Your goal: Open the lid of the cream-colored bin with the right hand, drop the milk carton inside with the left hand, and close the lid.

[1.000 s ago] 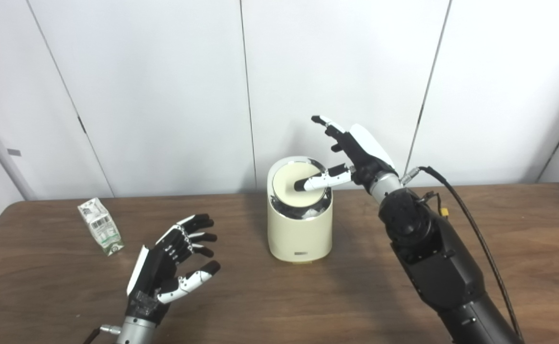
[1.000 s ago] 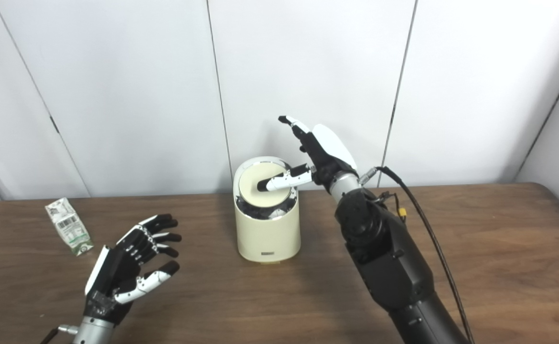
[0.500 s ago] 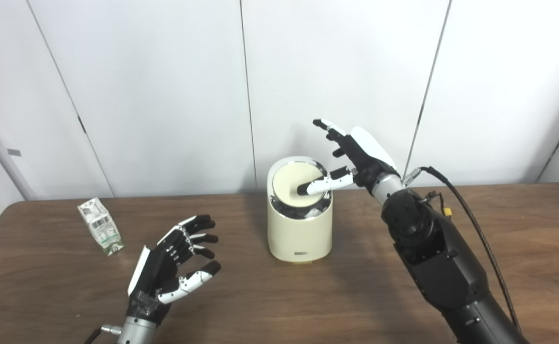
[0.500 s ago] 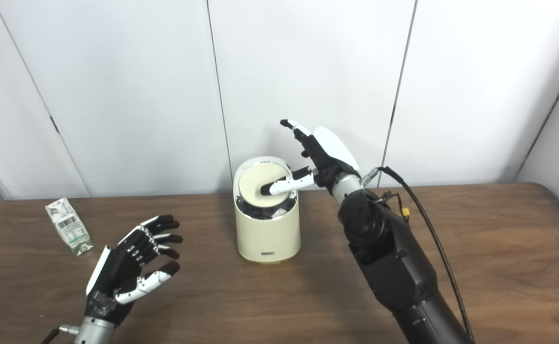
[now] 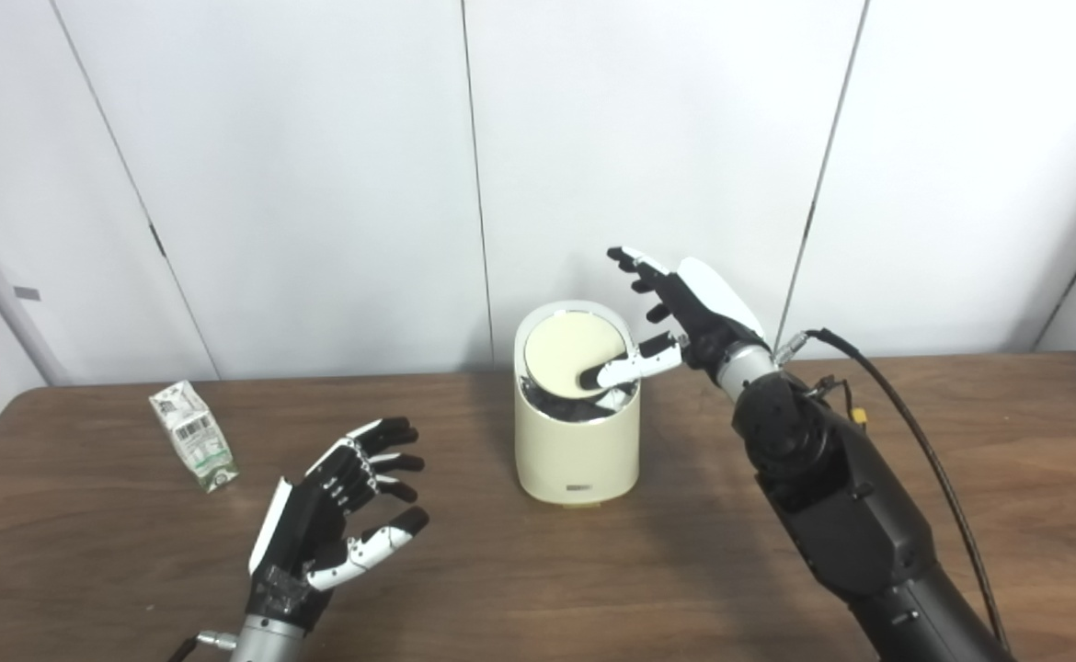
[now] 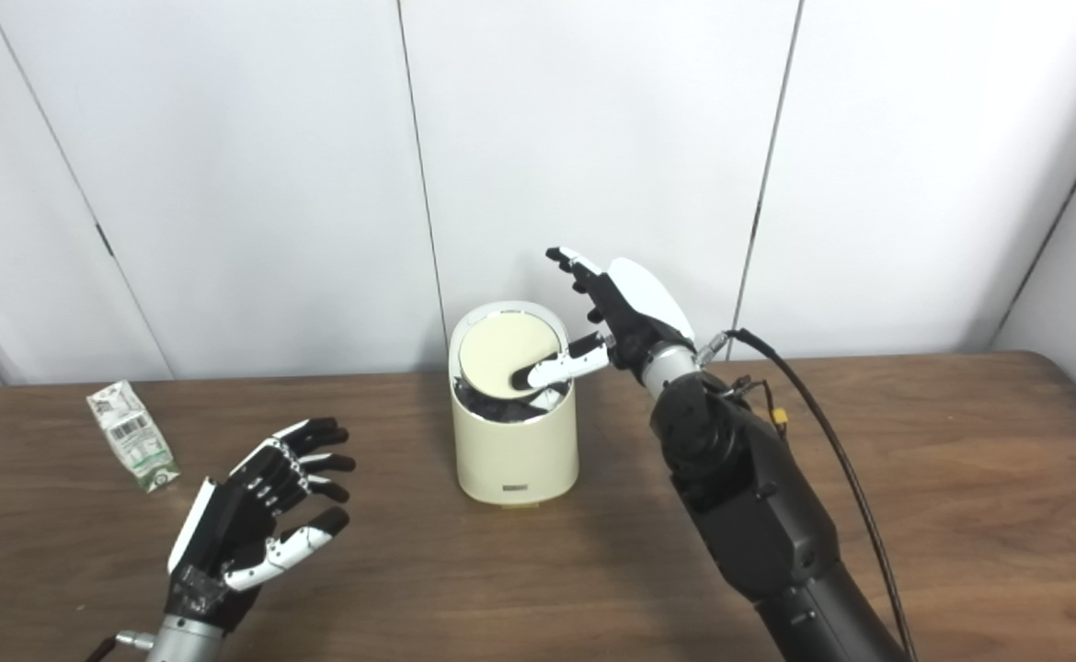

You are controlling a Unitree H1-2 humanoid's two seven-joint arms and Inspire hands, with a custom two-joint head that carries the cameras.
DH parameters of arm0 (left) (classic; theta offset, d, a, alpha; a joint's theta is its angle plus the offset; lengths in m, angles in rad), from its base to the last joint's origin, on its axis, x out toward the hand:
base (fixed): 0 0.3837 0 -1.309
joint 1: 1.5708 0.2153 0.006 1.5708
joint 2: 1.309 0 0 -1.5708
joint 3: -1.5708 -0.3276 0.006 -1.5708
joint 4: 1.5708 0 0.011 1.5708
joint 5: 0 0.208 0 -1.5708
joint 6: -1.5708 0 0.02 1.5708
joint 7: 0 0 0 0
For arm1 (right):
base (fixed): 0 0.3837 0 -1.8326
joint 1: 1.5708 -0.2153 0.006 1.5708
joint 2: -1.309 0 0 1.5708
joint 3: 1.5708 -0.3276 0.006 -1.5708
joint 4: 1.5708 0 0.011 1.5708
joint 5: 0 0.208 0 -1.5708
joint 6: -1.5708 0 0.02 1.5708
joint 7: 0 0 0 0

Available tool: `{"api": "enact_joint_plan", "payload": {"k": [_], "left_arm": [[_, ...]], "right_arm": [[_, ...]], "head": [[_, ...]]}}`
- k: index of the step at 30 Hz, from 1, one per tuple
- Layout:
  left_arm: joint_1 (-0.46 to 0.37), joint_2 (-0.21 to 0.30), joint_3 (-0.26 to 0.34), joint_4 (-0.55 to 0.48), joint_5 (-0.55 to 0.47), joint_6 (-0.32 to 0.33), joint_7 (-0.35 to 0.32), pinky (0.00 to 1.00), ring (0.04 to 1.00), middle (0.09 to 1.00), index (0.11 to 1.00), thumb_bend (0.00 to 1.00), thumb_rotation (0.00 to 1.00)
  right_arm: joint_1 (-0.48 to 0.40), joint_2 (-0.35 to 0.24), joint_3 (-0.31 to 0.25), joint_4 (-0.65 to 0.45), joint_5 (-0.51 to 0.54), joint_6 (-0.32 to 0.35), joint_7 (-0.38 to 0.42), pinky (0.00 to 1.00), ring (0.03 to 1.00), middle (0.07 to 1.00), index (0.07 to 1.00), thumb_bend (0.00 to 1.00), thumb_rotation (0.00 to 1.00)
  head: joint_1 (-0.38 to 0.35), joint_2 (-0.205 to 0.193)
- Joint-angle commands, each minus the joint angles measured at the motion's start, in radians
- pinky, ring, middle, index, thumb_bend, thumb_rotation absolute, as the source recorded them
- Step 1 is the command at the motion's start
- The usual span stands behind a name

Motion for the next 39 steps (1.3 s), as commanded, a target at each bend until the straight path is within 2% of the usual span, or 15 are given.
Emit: {"api": "enact_joint_plan", "payload": {"k": [1,8,12,16,27,39], "left_arm": [[0.019,-0.014,-0.008,-0.002,-0.009,-0.005,0.007,0.56,0.694,0.787,0.809,0.68,0.17],[0.020,-0.014,-0.008,-0.006,-0.007,-0.005,0.009,0.55,0.692,0.786,0.809,0.68,0.17],[0.020,-0.015,-0.008,-0.005,-0.008,-0.006,0.010,0.54,0.686,0.783,0.807,0.69,0.17],[0.021,-0.015,-0.010,-0.010,-0.007,-0.002,0.009,0.55,0.689,0.785,0.807,0.69,0.18],[0.021,-0.018,-0.014,-0.013,-0.017,0.007,0.006,0.55,0.695,0.788,0.807,0.70,0.17],[0.027,-0.021,-0.015,-0.029,-0.012,0.023,0.011,0.55,0.692,0.784,0.802,0.71,0.18]], "right_arm": [[-0.051,-0.002,-0.006,-0.003,-0.008,-0.031,-0.025,0.70,0.868,0.918,0.915,0.93,0.28],[-0.056,-0.006,0.010,0.018,-0.022,-0.047,-0.037,0.68,0.859,0.910,0.909,0.93,0.28],[-0.059,-0.009,0.017,0.032,-0.020,-0.074,-0.038,0.74,0.876,0.910,0.913,0.92,0.28],[-0.063,-0.017,0.040,0.025,-0.049,-0.078,-0.034,0.75,0.869,0.905,0.912,0.91,0.28],[-0.082,-0.025,0.091,-0.098,-0.131,0.038,0.070,0.68,0.868,0.924,0.921,0.89,0.28],[-0.076,-0.010,0.102,-0.129,-0.188,0.093,0.110,0.64,0.841,0.924,0.916,0.92,0.25]], "head": [[-0.001,0.002],[0.001,0.004],[0.002,0.007],[0.004,0.008],[0.010,0.015],[0.015,0.020]]}}
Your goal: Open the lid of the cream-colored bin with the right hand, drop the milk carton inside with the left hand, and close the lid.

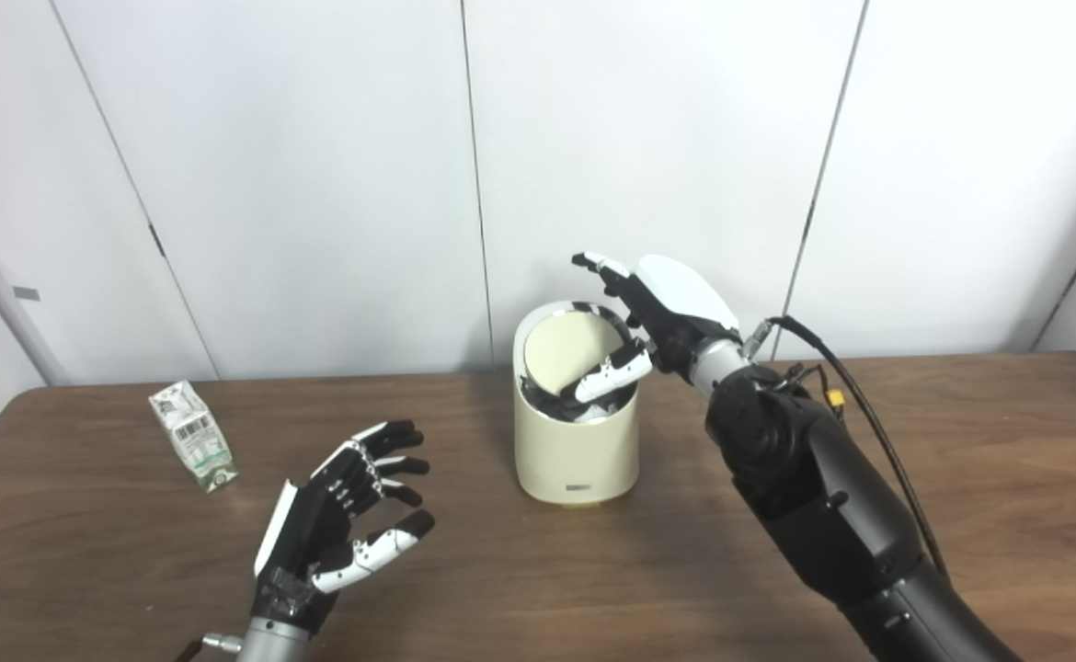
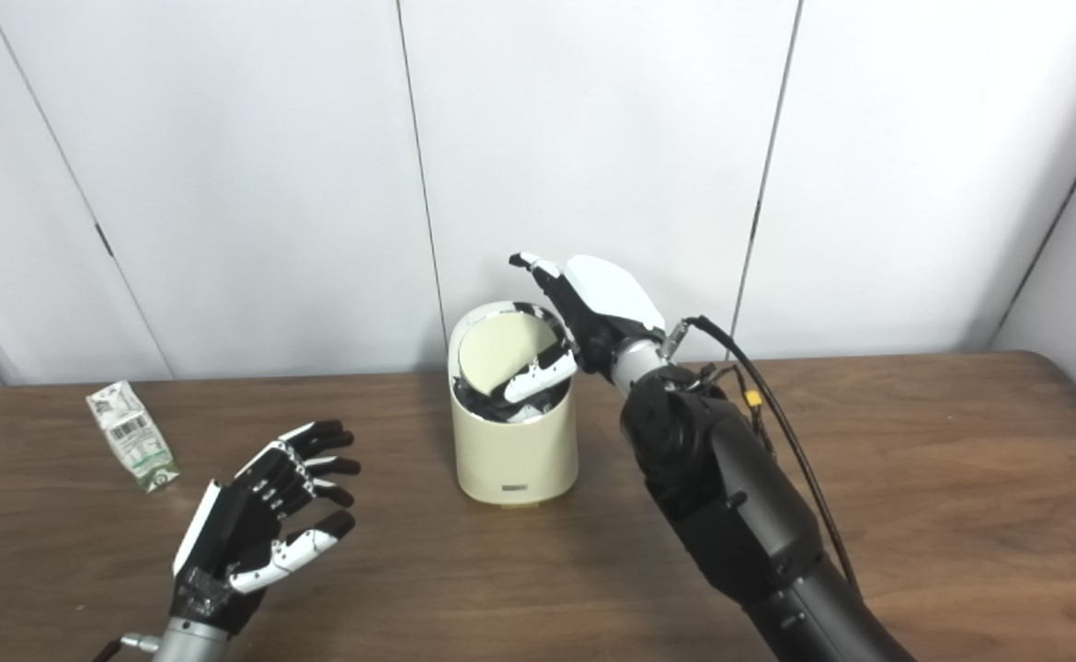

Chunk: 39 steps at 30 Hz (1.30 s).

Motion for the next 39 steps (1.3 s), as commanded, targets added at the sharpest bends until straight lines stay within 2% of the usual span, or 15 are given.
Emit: {"api": "enact_joint_plan", "payload": {"k": [1,7,15,17,24,28,34,39], "left_arm": [[0.017,-0.012,-0.007,-0.012,-0.014,0.001,0.006,0.55,0.696,0.788,0.803,0.71,0.17],[0.017,-0.011,-0.008,-0.011,-0.019,-0.002,-0.001,0.55,0.697,0.793,0.806,0.70,0.17],[0.017,-0.012,-0.008,-0.012,-0.014,-0.002,0.004,0.56,0.697,0.787,0.803,0.69,0.16],[0.016,-0.011,-0.008,-0.008,-0.020,-0.002,0.001,0.55,0.695,0.787,0.802,0.69,0.16],[0.016,-0.012,-0.008,-0.007,-0.021,0.006,0.001,0.55,0.699,0.788,0.801,0.70,0.16],[0.018,-0.014,-0.010,-0.009,-0.010,0.011,0.007,0.56,0.693,0.783,0.802,0.69,0.15],[0.019,-0.017,-0.013,-0.014,-0.004,0.016,0.010,0.57,0.699,0.786,0.801,0.70,0.16],[0.023,-0.022,-0.014,-0.027,-0.006,0.027,0.015,0.56,0.694,0.780,0.797,0.68,0.13]], "right_arm": [[-0.051,-0.004,-0.006,-0.020,-0.023,0.005,-0.002,0.64,0.840,0.923,0.916,0.92,0.25],[-0.056,-0.006,0.010,-0.004,-0.071,0.033,0.018,0.63,0.842,0.930,0.916,0.92,0.25],[-0.054,0.003,-0.005,0.015,-0.080,0.029,0.015,0.63,0.832,0.925,0.909,0.91,0.25],[-0.050,0.009,-0.027,0.011,-0.052,0.019,-0.002,0.63,0.830,0.918,0.904,0.90,0.25],[-0.053,0.034,-0.101,-0.003,0.032,-0.002,-0.042,0.74,0.876,0.911,0.888,0.83,0.29],[-0.060,0.042,-0.124,-0.003,0.060,-0.014,-0.063,0.73,0.878,0.920,0.895,0.81,0.29],[-0.065,0.040,-0.121,0.008,0.065,-0.016,-0.090,0.71,0.866,0.906,0.880,0.81,0.28],[-0.065,0.036,-0.105,0.014,0.050,-0.001,-0.084,0.70,0.852,0.900,0.872,0.82,0.27]], "head": [[0.000,0.002],[0.000,0.004],[0.001,0.004],[-0.002,0.004],[-0.005,0.000],[-0.006,0.000],[-0.002,0.002],[-0.001,0.004]]}}
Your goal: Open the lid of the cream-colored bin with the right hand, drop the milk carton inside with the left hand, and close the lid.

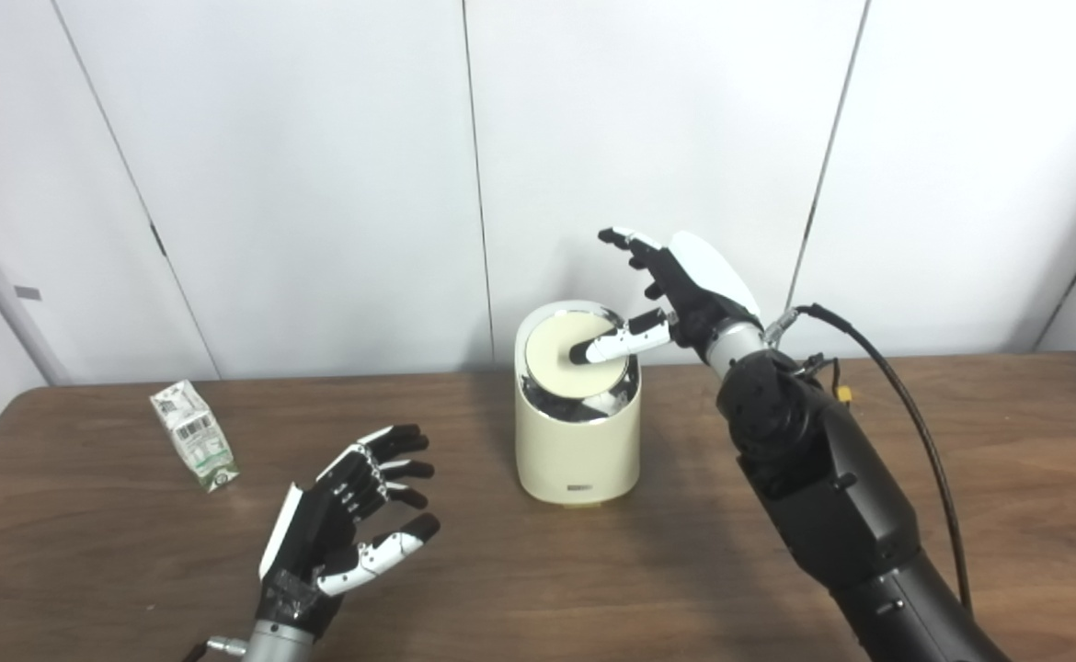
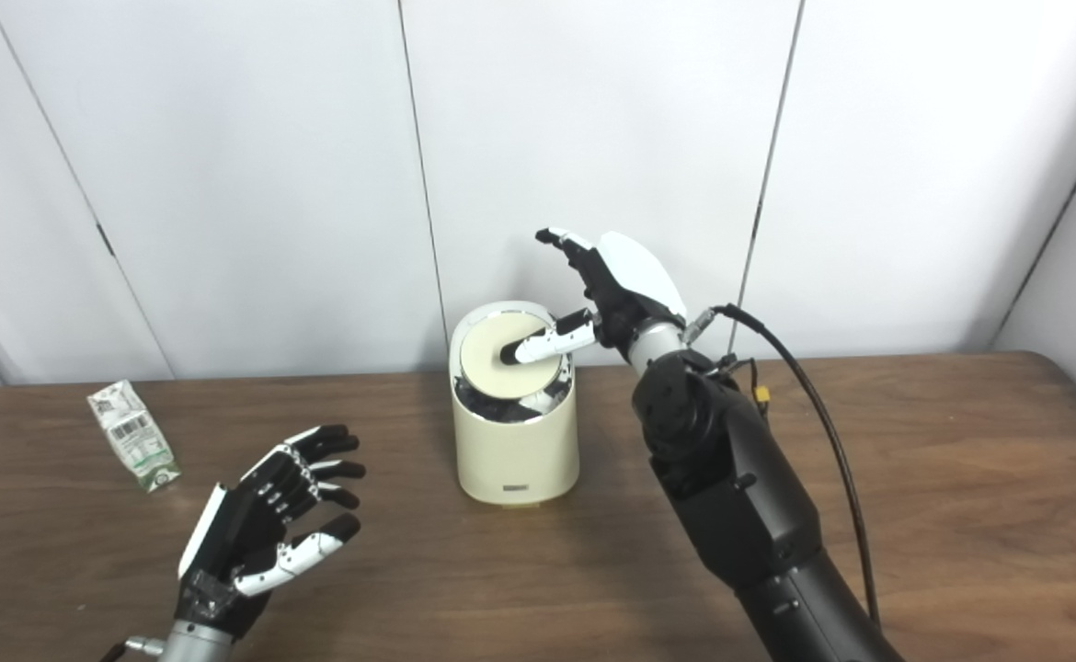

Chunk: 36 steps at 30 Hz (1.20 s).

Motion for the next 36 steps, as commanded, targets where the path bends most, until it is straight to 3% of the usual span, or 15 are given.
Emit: {"api": "enact_joint_plan", "payload": {"k": [1,14,30,36], "left_arm": [[0.015,-0.014,-0.009,-0.012,-0.009,0.000,0.006,0.56,0.694,0.780,0.796,0.68,0.13],[0.011,-0.013,-0.012,-0.003,-0.015,-0.010,-0.001,0.56,0.693,0.784,0.798,0.69,0.15],[0.018,-0.015,-0.015,-0.026,-0.017,0.003,-0.002,0.57,0.705,0.794,0.797,0.67,0.11],[0.015,-0.015,-0.013,-0.022,-0.020,-0.003,-0.003,0.57,0.702,0.789,0.799,0.68,0.13]], "right_arm": [[-0.054,-0.004,0.002,-0.017,-0.011,-0.016,-0.019,0.70,0.850,0.898,0.870,0.83,0.26],[-0.047,-0.001,0.036,-0.013,-0.012,-0.010,0.002,0.69,0.876,0.915,0.880,0.87,0.26],[-0.035,-0.014,0.066,0.011,-0.036,-0.002,-0.002,0.63,0.832,0.904,0.883,0.87,0.19],[-0.031,-0.016,0.082,0.031,-0.163,0.021,0.035,0.63,0.813,0.901,0.878,0.84,0.11]], "head": [[0.000,0.003],[0.004,0.006],[0.013,0.020],[0.012,0.023]]}}
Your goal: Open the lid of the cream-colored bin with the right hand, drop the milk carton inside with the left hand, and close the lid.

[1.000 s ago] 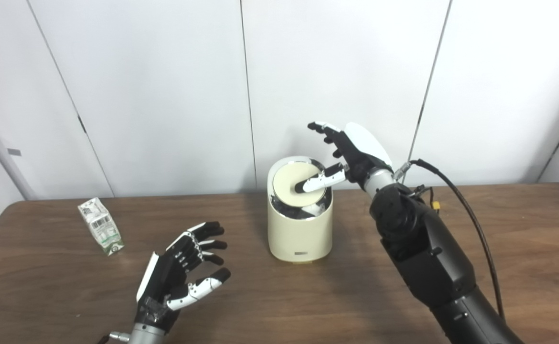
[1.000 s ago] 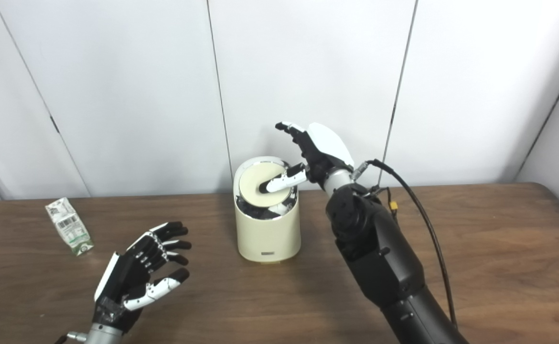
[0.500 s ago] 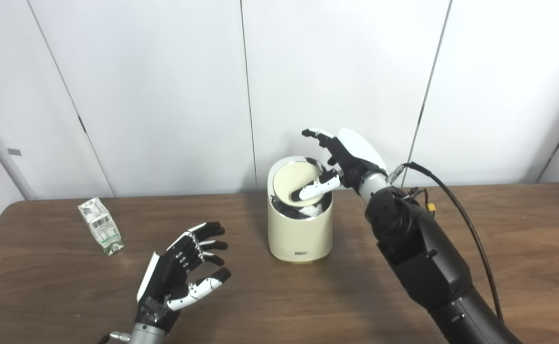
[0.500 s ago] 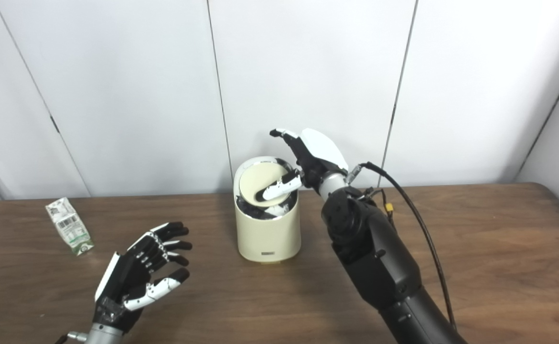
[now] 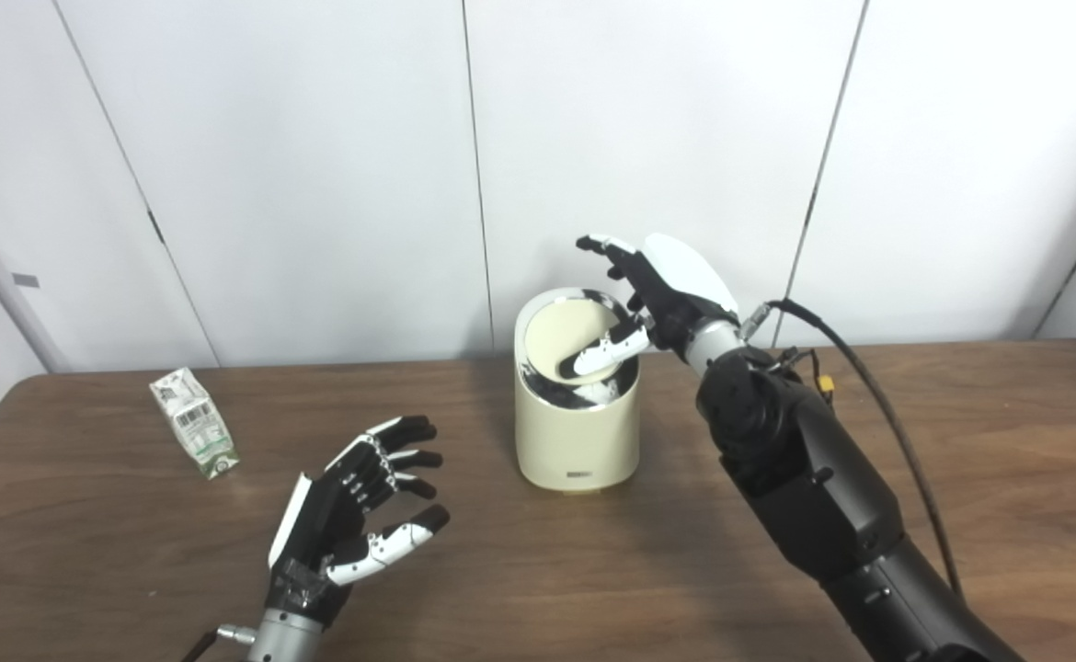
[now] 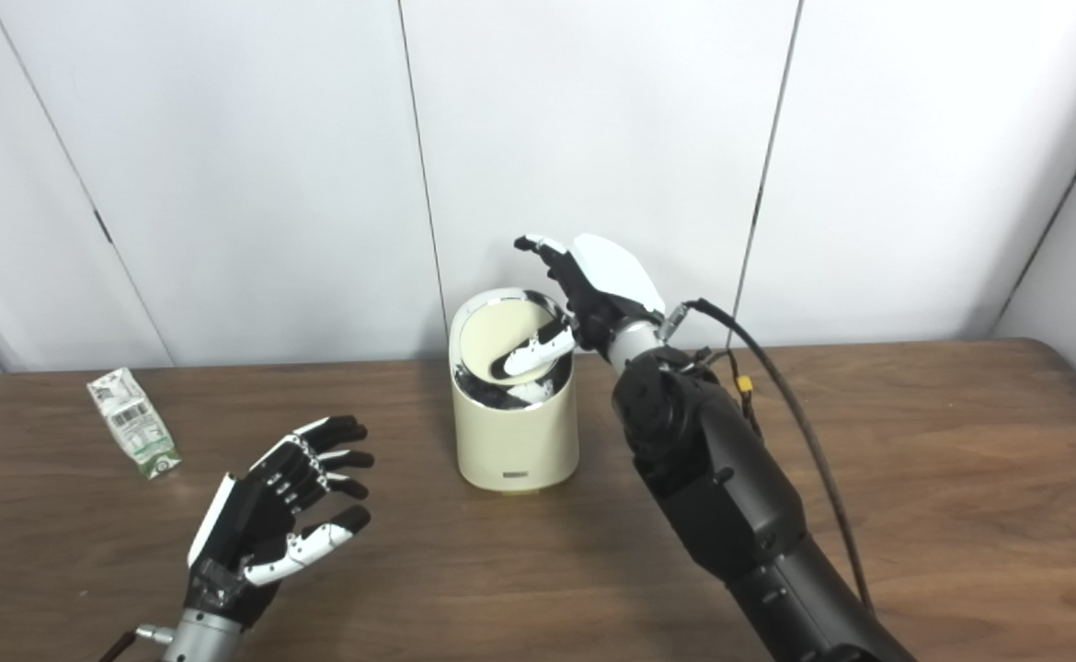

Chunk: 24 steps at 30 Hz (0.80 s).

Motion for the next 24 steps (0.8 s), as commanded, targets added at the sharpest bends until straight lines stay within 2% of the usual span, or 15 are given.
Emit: {"api": "enact_joint_plan", "payload": {"k": [1,4,7,8,11,14,16,21,24], "left_arm": [[0.009,-0.008,-0.004,-0.013,-0.020,-0.013,-0.001,0.57,0.702,0.790,0.800,0.67,0.13],[0.009,-0.008,-0.004,-0.012,-0.026,-0.014,-0.005,0.57,0.706,0.793,0.802,0.68,0.14],[0.010,-0.008,-0.003,-0.014,-0.026,-0.016,-0.004,0.56,0.696,0.787,0.802,0.70,0.16],[0.011,-0.008,-0.003,-0.015,-0.027,-0.015,-0.004,0.56,0.695,0.786,0.802,0.70,0.16],[0.011,-0.008,-0.003,-0.015,-0.024,-0.014,-0.003,0.56,0.693,0.785,0.802,0.70,0.16],[0.013,-0.009,-0.003,-0.017,-0.018,-0.015,0.001,0.55,0.691,0.783,0.800,0.69,0.15],[0.014,-0.008,-0.004,-0.018,-0.017,-0.015,0.000,0.55,0.689,0.784,0.802,0.70,0.16],[0.013,-0.009,-0.004,-0.013,-0.021,-0.023,-0.004,0.55,0.692,0.784,0.803,0.69,0.15],[0.011,-0.008,-0.004,-0.008,-0.014,-0.026,-0.001,0.55,0.690,0.783,0.803,0.69,0.16]], "right_arm": [[-0.012,-0.005,-0.009,0.014,-0.110,0.014,0.039,0.64,0.815,0.901,0.877,0.84,0.10],[-0.003,0.015,-0.029,0.016,-0.180,0.014,0.069,0.60,0.796,0.896,0.867,0.84,0.04],[0.004,0.026,-0.052,-0.002,-0.183,0.014,0.077,0.60,0.801,0.898,0.874,0.84,0.09],[0.005,0.028,-0.063,-0.015,-0.169,0.014,0.079,0.61,0.803,0.899,0.874,0.84,0.10],[0.010,0.033,-0.100,-0.077,-0.119,0.013,0.075,0.62,0.805,0.882,0.871,0.81,0.24],[0.015,0.039,-0.139,-0.133,-0.092,0.013,0.076,0.66,0.820,0.886,0.875,0.77,0.32],[0.020,0.040,-0.166,-0.160,-0.062,0.009,0.062,0.68,0.842,0.891,0.874,0.76,0.33],[0.045,0.042,-0.242,-0.228,0.044,-0.005,0.029,0.63,0.806,0.889,0.863,0.73,0.29],[0.077,0.044,-0.291,-0.234,0.141,-0.070,-0.020,0.62,0.786,0.869,0.850,0.73,0.29]], "head": [[0.003,0.000],[0.003,-0.001],[0.001,-0.001],[0.001,-0.001],[0.002,-0.002],[0.001,-0.002],[0.002,-0.004],[0.002,-0.005],[0.002,-0.006]]}}
